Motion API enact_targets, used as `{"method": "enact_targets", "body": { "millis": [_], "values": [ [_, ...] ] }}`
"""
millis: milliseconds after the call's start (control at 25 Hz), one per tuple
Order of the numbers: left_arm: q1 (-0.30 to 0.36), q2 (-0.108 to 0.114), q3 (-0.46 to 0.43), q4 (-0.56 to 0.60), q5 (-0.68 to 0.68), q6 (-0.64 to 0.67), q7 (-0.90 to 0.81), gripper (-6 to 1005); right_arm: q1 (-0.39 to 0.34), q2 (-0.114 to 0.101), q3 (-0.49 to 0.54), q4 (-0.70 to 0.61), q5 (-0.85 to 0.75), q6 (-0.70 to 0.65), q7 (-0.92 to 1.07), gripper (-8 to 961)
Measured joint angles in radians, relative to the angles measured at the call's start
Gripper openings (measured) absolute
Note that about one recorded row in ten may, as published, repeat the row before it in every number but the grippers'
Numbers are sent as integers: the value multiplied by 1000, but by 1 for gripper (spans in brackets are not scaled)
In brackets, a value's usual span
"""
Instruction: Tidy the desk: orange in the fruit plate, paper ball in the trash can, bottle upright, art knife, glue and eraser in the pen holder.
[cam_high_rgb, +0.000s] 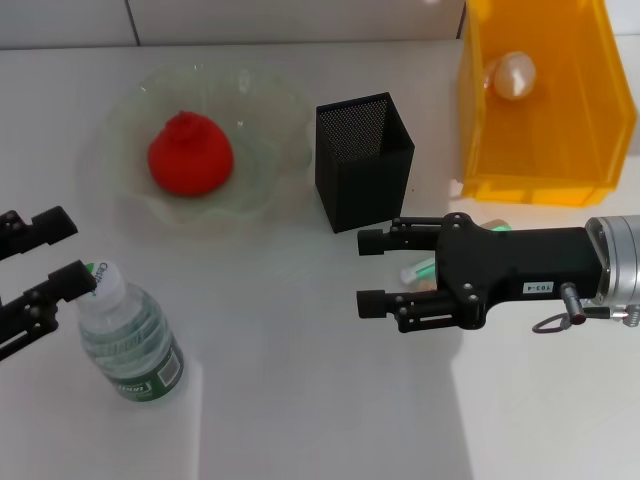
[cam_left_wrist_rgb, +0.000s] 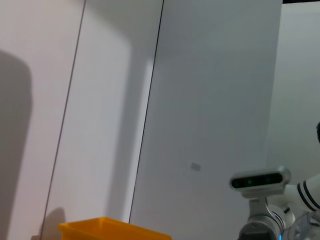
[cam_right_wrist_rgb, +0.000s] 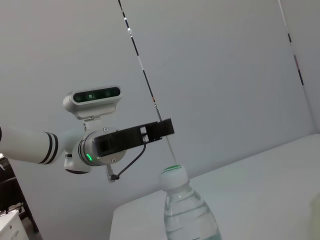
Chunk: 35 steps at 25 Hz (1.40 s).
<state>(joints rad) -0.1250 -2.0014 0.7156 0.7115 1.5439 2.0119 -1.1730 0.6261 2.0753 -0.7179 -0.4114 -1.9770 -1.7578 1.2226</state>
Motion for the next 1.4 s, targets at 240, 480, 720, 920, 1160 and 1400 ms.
{"method": "enact_targets", "body": {
  "millis": [240, 480, 720, 920, 1160, 1400],
  "values": [
    [-4, 26, 106, -5, 12, -1, 18, 516, 8, 2, 3, 1, 12, 40, 2, 724],
    [-13, 27, 252, -26, 14, -2, 64, 514, 19, 3, 3, 11, 47, 91, 6, 723],
    [-56, 19, 309, -140, 71, -19, 149, 514, 20, 3, 3, 9, 100, 123, 34, 723],
    [-72, -14, 309, -190, 132, -108, 186, 515, 59, 1, -11, -57, 105, 122, 160, 723],
    [-68, -41, 318, -216, 145, -190, 234, 515, 86, -1, -159, -332, 97, 98, 445, 722],
    [-71, -46, 320, -230, 146, -204, 251, 515, 116, -8, -305, -631, -81, 85, 761, 722]
  ]
}}
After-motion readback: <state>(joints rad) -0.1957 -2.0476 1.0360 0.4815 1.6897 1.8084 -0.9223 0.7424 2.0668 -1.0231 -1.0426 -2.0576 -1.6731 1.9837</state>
